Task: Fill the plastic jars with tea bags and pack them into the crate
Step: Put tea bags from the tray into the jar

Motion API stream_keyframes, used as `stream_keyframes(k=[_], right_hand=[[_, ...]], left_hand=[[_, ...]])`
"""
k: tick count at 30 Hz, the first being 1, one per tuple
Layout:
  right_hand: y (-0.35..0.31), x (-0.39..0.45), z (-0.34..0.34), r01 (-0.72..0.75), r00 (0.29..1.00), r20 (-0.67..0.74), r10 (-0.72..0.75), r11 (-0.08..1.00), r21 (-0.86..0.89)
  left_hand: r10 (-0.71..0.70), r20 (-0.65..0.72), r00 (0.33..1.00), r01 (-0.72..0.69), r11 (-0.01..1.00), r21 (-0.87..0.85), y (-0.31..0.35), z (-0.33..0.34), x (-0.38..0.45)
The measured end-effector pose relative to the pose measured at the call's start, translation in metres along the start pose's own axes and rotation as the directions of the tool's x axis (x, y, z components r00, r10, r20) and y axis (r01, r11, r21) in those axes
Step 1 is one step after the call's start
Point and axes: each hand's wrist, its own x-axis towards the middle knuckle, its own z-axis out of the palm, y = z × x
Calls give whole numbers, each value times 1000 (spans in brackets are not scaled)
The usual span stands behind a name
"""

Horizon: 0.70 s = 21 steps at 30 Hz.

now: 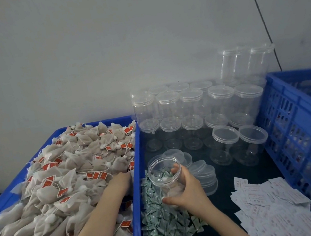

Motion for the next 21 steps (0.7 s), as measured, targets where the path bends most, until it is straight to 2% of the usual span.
stream_keyframes(k=[3, 6, 8, 11, 14, 17, 21], right_hand=[[1, 2, 0, 2, 1000, -5, -2, 1000, -2], [2, 3, 0, -4, 1000, -5, 4, 1000, -2], [2, 4, 1, -9, 1000, -4, 9, 1000, 0], [2, 4, 2, -17, 1000, 4, 17, 1000, -3], [2, 5, 3, -23, 1000, 7, 23, 1000, -5], [1, 4, 4, -21, 1000, 11, 21, 1000, -10], [0, 4, 6, -17, 1000, 8, 17, 1000, -22]], left_hand=[[-14, -67, 998, 11, 999, -43, -2, -3, -2], [-45, -146, 988, 46, 999, 3, -3, -9, -9], [-69, -215, 974, 58, 996, -61, -6, -15, -12], [-63, -328, 942, 2, 983, -183, -10, -28, -15], [-85, -525, 847, -76, 958, -277, -9, -40, -22], [-81, -707, 703, -225, 917, -329, -7, -48, -33], [-78, -852, 518, -458, 816, -353, 3, -57, -51]])
